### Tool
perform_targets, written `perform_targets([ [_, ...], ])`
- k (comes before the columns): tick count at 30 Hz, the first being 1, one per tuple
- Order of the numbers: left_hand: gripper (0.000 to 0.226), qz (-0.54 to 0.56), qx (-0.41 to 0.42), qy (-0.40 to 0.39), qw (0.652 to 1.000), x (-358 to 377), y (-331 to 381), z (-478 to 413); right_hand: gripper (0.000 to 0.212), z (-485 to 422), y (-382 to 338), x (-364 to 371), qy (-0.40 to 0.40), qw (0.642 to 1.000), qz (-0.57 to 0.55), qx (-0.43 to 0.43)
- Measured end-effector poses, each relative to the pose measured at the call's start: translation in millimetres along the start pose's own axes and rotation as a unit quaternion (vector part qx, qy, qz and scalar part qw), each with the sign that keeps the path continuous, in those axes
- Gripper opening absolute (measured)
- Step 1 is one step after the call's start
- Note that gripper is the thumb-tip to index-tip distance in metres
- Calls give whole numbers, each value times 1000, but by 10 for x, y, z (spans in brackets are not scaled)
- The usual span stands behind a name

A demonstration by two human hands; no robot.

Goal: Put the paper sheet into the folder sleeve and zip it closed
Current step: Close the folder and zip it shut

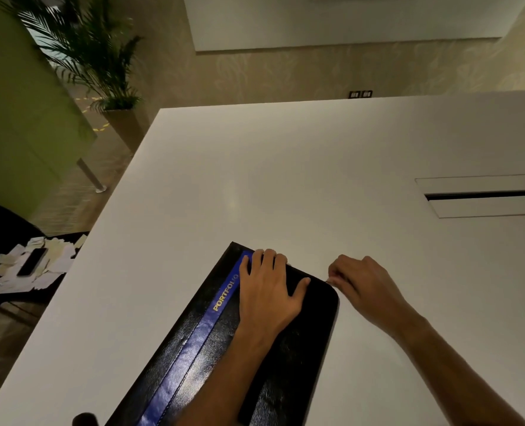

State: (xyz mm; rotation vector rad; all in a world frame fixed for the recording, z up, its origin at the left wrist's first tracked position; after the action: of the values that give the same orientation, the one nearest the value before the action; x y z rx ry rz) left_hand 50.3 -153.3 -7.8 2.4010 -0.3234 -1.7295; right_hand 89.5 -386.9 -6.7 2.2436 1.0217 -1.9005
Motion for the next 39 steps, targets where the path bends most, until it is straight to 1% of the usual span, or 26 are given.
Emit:
perform_targets([
  [7, 44, 30, 35, 21, 999, 42, 105, 61, 17, -291, 67, 149, -17, 998, -11, -57],
  [13, 34, 67, 65, 36, 995, 49, 139, 89, 15, -540, -44, 296, -17, 996, -34, -80],
  [15, 39, 63, 39, 55, 996, -31, -2, -9, 17, -606, -72, 299, -22, 995, -40, -87],
  [17, 48, 4, -30, 63, 998, -140, -218, -140, 17, -649, -78, 290, -29, 994, -42, -95],
  [19, 56, -62, -113, 41, 991, -216, -432, -229, 17, -667, -74, 287, -36, 993, -47, -100],
  [20, 57, -74, -142, 25, 987, -230, -510, -245, 17, -669, -70, 294, -39, 993, -48, -101],
  [22, 52, -59, -177, 4, 982, -210, -592, -245, 17, -676, -62, 322, -41, 993, -47, -102],
  [23, 49, -54, -181, -6, 982, -188, -601, -239, 17, -687, -62, 339, -41, 993, -46, -101],
  [25, 43, -53, -158, -16, 986, -140, -590, -223, 18, -724, -77, 374, -37, 993, -45, -101],
  [28, 36, -24, -142, -6, 990, -113, -598, -229, 19, -793, -135, 426, -21, 993, -38, -108],
  [33, 34, 6, -142, -4, 990, -104, -632, -230, 20, -969, -227, 510, -15, 993, -31, -117],
  [39, 35, 17, -146, -7, 989, -97, -638, -232, 17, -1199, -347, 626, -32, 991, -64, -117],
])
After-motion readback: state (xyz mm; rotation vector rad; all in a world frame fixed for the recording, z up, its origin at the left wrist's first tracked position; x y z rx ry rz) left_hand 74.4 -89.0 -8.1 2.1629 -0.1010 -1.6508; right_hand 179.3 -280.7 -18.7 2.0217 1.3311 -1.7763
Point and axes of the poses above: each hand's wrist, its own z-axis away from the middle knuckle, its own x-axis out of the palm, y = z × x, the point moved 1 cm from there along -z, towards the middle knuckle, and after that the axes turned 2 degrees about y, right-handed, at the moved point
